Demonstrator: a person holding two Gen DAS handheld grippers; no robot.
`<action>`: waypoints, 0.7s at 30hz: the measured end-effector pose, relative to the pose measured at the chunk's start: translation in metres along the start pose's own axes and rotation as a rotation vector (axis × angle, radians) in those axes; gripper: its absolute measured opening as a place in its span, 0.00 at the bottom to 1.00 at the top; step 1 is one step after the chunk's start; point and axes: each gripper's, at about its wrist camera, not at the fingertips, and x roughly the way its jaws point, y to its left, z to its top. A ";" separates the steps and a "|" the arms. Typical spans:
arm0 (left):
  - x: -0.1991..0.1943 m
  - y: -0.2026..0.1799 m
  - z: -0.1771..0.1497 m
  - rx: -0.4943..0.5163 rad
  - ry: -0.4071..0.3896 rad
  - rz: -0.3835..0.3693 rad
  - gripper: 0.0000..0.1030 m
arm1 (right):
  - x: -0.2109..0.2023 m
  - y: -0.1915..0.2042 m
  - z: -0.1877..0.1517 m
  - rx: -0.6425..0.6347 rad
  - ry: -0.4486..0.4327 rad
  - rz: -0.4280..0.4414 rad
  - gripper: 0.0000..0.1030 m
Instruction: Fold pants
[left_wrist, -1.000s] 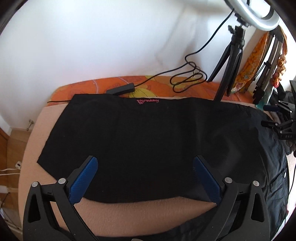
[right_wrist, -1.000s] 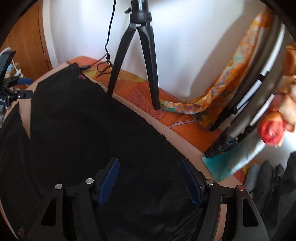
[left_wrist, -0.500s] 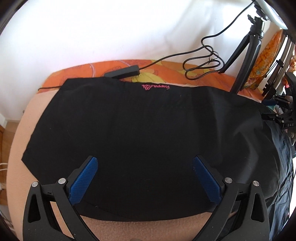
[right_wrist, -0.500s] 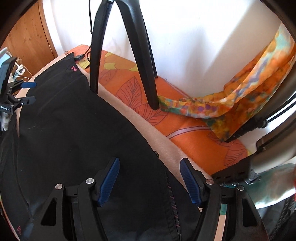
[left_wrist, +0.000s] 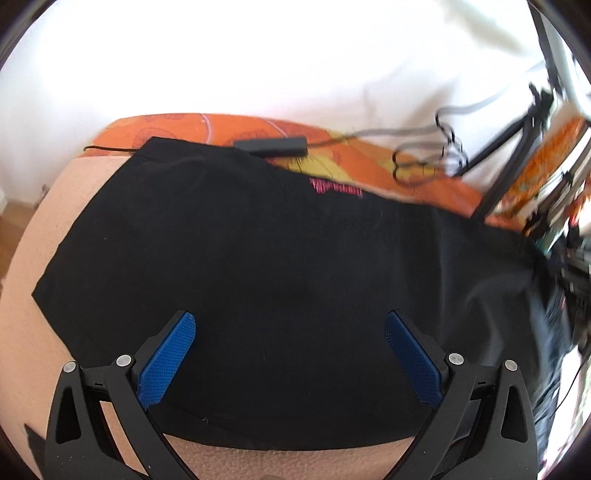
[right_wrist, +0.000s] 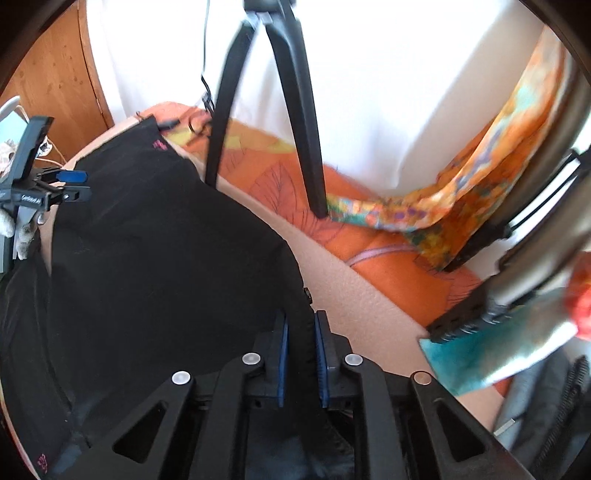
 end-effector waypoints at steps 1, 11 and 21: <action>-0.002 0.001 0.004 -0.018 -0.008 -0.007 0.98 | -0.012 0.005 -0.001 0.001 -0.025 -0.002 0.09; -0.028 -0.001 0.043 -0.117 -0.091 -0.098 0.99 | -0.095 0.104 -0.031 -0.175 -0.193 -0.023 0.08; 0.004 0.040 0.033 -0.532 0.036 -0.307 0.99 | -0.104 0.140 -0.057 -0.204 -0.176 0.033 0.07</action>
